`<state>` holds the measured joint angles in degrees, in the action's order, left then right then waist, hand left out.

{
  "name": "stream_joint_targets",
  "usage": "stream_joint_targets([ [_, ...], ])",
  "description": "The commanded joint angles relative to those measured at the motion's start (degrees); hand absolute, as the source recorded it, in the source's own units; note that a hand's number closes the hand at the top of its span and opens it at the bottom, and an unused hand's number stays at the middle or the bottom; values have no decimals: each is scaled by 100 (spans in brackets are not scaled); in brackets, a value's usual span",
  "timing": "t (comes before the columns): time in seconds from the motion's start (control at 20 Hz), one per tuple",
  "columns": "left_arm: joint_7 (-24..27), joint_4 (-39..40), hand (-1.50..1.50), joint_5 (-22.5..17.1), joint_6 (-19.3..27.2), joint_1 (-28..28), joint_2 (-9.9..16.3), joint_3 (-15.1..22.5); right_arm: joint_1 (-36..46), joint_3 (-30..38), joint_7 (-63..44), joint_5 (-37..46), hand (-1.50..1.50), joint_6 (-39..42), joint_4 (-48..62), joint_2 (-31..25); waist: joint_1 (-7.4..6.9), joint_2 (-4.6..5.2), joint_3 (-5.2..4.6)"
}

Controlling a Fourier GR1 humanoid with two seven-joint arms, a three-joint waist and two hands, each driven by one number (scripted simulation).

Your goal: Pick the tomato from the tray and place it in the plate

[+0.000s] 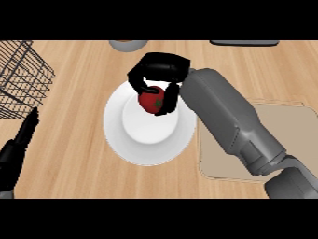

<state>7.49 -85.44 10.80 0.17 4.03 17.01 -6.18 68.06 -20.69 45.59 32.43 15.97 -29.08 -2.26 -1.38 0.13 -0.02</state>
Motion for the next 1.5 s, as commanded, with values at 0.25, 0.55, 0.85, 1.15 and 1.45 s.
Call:
stream_joint_targets([
  [0.25, 62, 66, 0, 71, -60, -41, -130, 112, -846, -653, -822, -675, -150, -59, 126, 223, -92, 24, 0],
  [0.55, 151, 311, 0, 65, -160, -332, -23, -24, -762, -1367, -1566, -1694, -150, -159, -328, 225, -224, 51, -1],
  [0.85, -327, -186, 0, 110, -75, -247, -103, 23, -559, -275, -1501, -2714, -150, 90, -75, 226, -152, 32, 5],
  [1.15, -76, -77, 0, 139, -60, -148, -99, -30, -1, 840, -1535, -3176, -150, 377, 896, -139, -72, 58, 3],
  [1.45, 73, -188, 0, 51, -182, -98, -77, -32, 250, 1488, -1144, -3674, -150, 1145, 1653, -643, -310, 163, 6],
])
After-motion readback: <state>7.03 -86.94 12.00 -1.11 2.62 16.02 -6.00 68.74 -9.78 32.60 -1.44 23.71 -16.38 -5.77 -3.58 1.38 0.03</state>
